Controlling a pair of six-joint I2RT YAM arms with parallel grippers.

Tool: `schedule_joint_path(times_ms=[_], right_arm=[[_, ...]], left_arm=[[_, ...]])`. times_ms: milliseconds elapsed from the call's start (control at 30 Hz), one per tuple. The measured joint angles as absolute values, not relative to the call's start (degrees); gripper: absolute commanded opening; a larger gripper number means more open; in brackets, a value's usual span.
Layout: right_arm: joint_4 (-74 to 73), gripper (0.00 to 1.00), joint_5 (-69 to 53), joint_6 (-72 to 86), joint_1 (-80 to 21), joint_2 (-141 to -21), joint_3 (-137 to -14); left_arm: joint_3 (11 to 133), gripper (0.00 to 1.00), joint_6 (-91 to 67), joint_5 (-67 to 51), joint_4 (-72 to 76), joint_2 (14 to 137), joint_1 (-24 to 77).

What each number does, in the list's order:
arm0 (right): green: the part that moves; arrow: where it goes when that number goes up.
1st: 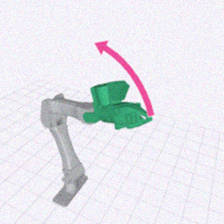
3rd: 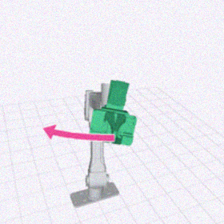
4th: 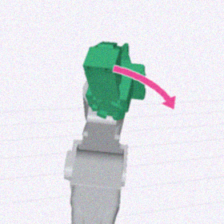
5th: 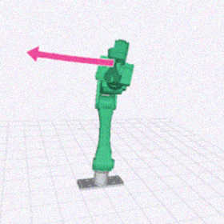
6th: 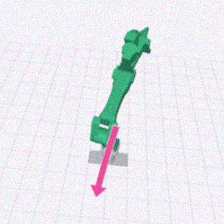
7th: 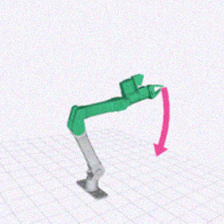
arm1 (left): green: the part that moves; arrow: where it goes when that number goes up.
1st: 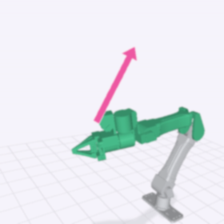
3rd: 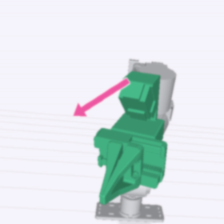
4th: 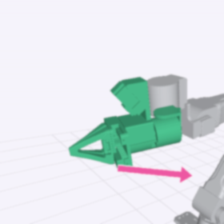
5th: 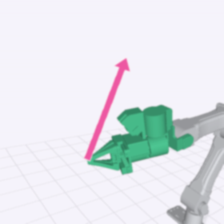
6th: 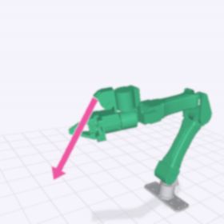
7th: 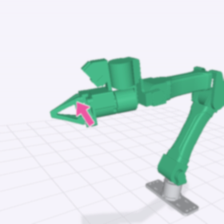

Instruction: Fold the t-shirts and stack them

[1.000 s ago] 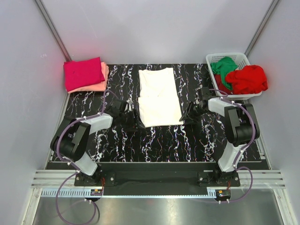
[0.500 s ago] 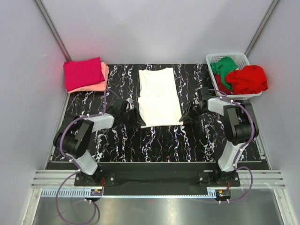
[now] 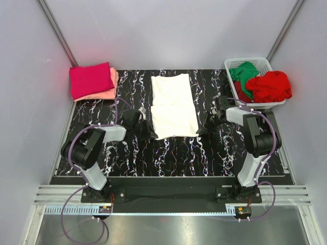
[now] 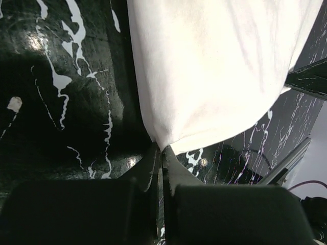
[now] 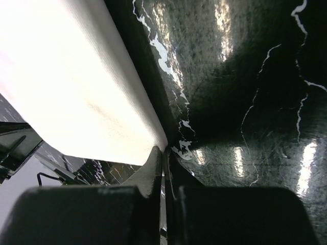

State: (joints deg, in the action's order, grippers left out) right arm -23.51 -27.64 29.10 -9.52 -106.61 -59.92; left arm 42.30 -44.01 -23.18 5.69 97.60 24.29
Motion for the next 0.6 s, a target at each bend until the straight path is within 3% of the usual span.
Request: schedule_joint_path(times_ms=[300, 600], right_arm=[[-22.98, 0.00, -28.40, 29.85, -9.47, -101.89, -54.15], [-27.14, 0.00, -29.65, 34.68, -10.11, -81.45, -41.60]], left_arm=[[37.82, 0.00, -44.73, -19.25, -0.05, 89.86, 28.62], [29.06, 0.00, -50.81, -15.31, -9.06, 70.59, 38.35]])
